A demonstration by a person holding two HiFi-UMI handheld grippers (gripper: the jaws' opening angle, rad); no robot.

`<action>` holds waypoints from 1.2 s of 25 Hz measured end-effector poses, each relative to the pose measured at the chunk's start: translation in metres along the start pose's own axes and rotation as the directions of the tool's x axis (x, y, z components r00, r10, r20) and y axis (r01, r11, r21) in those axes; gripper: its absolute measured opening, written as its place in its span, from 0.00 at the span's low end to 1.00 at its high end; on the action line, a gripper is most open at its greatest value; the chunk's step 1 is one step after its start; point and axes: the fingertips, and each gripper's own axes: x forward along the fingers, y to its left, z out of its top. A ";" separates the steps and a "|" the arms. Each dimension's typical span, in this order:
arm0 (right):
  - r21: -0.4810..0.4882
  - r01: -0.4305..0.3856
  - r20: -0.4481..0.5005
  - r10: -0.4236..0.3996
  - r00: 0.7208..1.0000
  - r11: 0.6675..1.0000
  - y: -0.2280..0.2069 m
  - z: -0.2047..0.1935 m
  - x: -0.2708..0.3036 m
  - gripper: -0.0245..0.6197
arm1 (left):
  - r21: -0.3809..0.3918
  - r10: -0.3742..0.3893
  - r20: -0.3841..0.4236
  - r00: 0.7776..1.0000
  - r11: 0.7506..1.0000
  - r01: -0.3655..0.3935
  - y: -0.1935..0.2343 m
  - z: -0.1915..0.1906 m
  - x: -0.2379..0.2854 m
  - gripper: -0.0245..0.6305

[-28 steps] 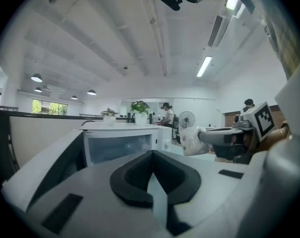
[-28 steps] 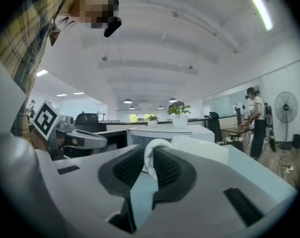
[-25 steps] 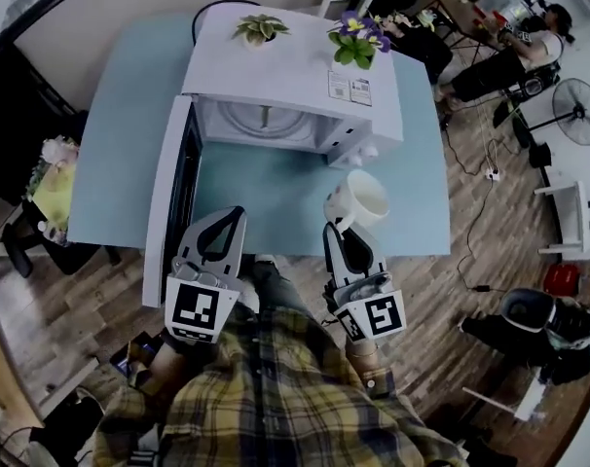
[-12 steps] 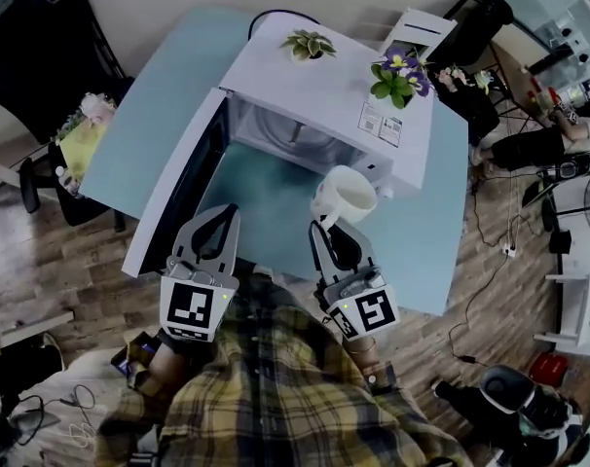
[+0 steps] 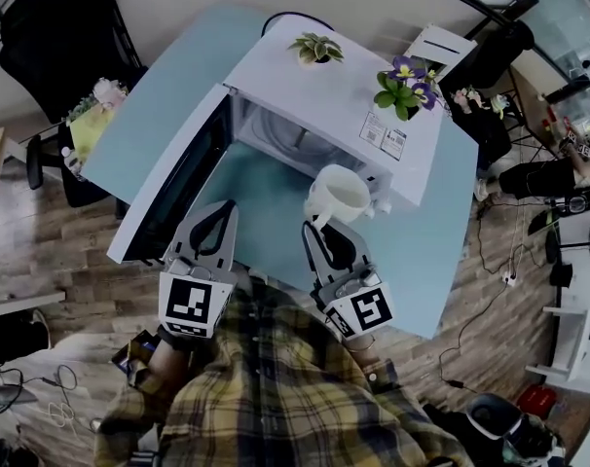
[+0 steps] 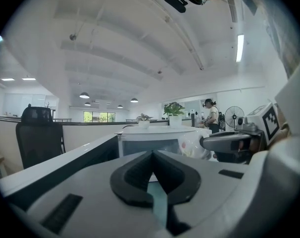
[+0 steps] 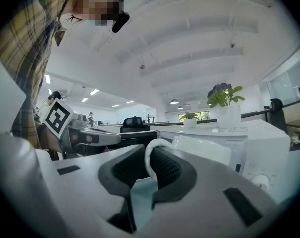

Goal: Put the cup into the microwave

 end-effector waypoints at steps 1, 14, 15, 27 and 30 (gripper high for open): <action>0.001 -0.005 -0.002 0.005 1.000 1.000 -0.001 -0.001 0.001 0.13 | -0.002 0.005 -0.002 1.000 1.000 -0.005 0.001 -0.001 0.001 0.03; 0.031 -0.013 -0.061 0.015 0.998 0.999 -0.013 -0.018 0.034 0.13 | -0.016 -0.017 -0.039 0.999 1.000 0.016 0.017 -0.007 0.022 0.03; 0.031 -0.012 -0.063 0.014 0.998 0.999 -0.015 -0.019 0.037 0.13 | -0.020 -0.020 -0.044 0.999 1.000 0.019 0.018 -0.009 0.024 0.03; 0.016 -0.046 -0.102 0.048 0.994 0.999 -0.034 -0.040 0.074 0.13 | -0.054 -0.052 -0.101 0.994 0.997 0.046 0.022 -0.033 0.044 0.03; 0.025 -0.053 -0.120 0.055 0.991 0.998 -0.039 -0.049 0.084 0.14 | -0.056 -0.057 -0.112 0.992 0.997 0.051 0.023 -0.037 0.048 0.03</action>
